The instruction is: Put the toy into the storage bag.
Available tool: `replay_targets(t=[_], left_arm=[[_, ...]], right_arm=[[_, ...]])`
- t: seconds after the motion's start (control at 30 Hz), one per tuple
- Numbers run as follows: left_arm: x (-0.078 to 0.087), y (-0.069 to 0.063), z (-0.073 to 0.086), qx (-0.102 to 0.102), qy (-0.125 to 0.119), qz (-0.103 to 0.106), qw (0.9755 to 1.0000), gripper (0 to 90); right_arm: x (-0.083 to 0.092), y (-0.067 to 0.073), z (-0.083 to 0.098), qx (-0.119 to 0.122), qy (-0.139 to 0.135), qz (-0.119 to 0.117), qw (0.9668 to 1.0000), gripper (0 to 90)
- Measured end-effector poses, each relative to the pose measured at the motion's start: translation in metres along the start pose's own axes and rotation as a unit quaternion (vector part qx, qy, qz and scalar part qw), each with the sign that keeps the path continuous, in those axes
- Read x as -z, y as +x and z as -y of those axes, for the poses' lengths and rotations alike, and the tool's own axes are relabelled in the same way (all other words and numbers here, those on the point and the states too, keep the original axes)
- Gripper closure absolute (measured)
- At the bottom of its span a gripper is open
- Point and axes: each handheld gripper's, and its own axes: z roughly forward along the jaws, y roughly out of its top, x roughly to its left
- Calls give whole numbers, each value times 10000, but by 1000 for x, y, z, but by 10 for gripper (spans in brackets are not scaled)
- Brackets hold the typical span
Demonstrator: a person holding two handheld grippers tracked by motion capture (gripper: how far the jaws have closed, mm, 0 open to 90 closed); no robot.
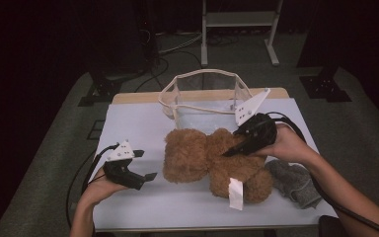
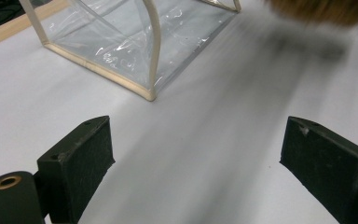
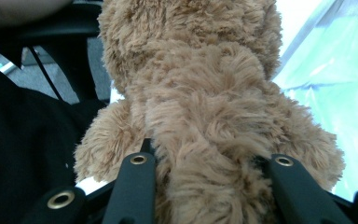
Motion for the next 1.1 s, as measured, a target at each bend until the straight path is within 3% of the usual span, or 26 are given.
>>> replay_targets(t=[0.27,0.6,0.63,0.9,1.1], left_arm=[[1,1,0,9,-18,-2,10000,84],[2,2,1,33,-40,-26,10000,84],[2,2,1,24,-31,-34,10000,84],[2,3,3,39,-9,-20,10000,84],[2,5,4,54,-12,-13,10000,84]], right_arm=[[27,3,-27,106,-169,17,9998,663],[57,6,-71,350,-14,227,9991,662],[64,4,-81,375,-18,266,9989,662],[83,-5,-109,457,43,501,9977,661],[98,-23,-134,459,28,760,9961,659]])
